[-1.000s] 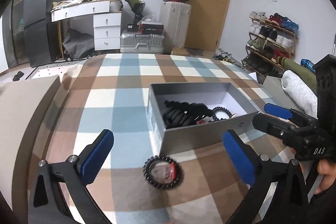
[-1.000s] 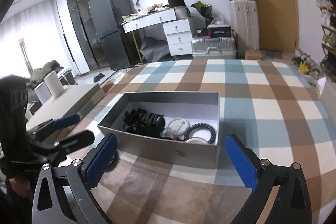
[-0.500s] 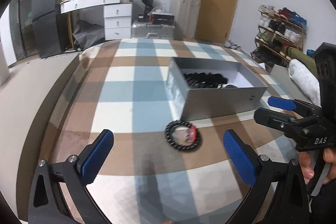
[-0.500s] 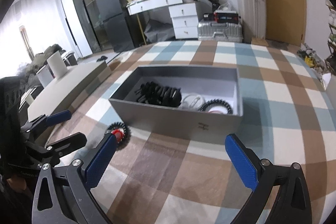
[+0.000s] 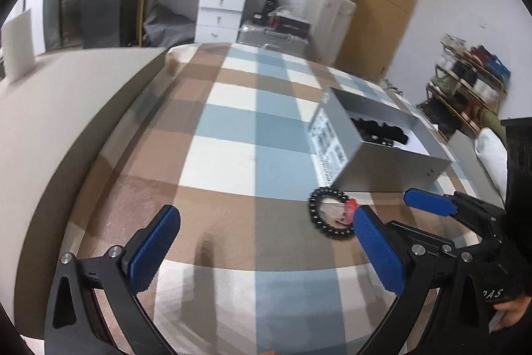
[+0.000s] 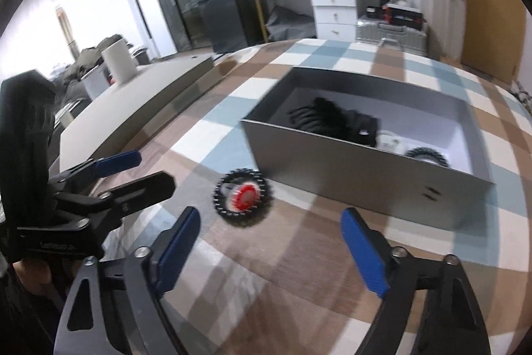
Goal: Organize jewelry
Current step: 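Move the right tool toward the black bead bracelet with red badge, then grasp the red badge inside the bead bracelet with the right tool, then grasp the black coil hair tie with the left tool while the right tool holds the red badge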
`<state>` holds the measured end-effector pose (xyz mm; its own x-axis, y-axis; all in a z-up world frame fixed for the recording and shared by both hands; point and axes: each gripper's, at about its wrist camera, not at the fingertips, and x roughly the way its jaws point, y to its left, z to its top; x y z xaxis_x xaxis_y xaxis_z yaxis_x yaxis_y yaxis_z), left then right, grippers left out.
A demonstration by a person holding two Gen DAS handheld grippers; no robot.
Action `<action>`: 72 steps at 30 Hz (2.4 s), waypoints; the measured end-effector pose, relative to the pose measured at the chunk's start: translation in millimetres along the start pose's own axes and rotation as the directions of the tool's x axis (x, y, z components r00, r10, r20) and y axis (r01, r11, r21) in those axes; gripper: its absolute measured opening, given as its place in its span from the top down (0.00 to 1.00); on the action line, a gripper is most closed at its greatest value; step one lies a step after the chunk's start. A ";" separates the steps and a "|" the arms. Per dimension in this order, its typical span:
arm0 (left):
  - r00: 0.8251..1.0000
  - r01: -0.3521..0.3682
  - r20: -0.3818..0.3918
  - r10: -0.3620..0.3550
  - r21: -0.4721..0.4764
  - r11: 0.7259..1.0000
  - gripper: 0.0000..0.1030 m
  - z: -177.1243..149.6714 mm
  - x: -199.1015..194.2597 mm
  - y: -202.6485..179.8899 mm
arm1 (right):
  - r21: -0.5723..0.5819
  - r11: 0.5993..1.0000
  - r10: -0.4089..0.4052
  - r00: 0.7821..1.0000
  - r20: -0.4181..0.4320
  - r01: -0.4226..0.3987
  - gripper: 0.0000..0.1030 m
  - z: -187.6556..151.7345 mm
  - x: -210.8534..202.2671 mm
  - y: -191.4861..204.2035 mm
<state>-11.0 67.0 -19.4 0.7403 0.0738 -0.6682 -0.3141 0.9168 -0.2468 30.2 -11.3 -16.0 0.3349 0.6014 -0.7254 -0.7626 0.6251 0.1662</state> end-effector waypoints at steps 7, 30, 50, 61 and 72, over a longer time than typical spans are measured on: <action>0.999 0.017 0.040 -0.014 -0.085 0.996 0.02 -2.7 -8.0 15.5 | -0.009 1.000 0.025 1.000 -0.015 -0.026 0.45 6.0 8.3 4.0; 1.000 0.021 0.000 -0.021 -0.088 0.996 0.02 -1.0 -3.1 16.6 | -0.139 0.990 -0.010 0.999 -0.031 0.005 0.96 10.3 19.1 27.3; 0.996 0.010 -0.084 -0.005 0.058 0.998 0.02 -2.9 10.0 -11.0 | 0.006 1.000 -0.010 0.998 0.065 0.010 0.96 -12.2 -27.6 -15.9; 0.983 0.012 -0.183 0.008 0.108 0.994 0.02 2.3 34.5 -29.2 | 0.087 0.996 -0.019 0.994 0.104 0.010 0.96 -29.1 -53.9 -43.6; 0.979 -0.042 -0.185 0.089 0.243 0.969 0.60 4.5 41.0 -48.8 | 0.105 0.994 -0.019 0.992 0.126 0.006 0.96 -30.7 -66.3 -50.0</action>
<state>37.4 27.0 -31.6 0.5865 0.0807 -0.8059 -0.1908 0.9808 -0.0406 29.2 -97.6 3.3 0.4168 0.6471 -0.6384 -0.6985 0.6774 0.2307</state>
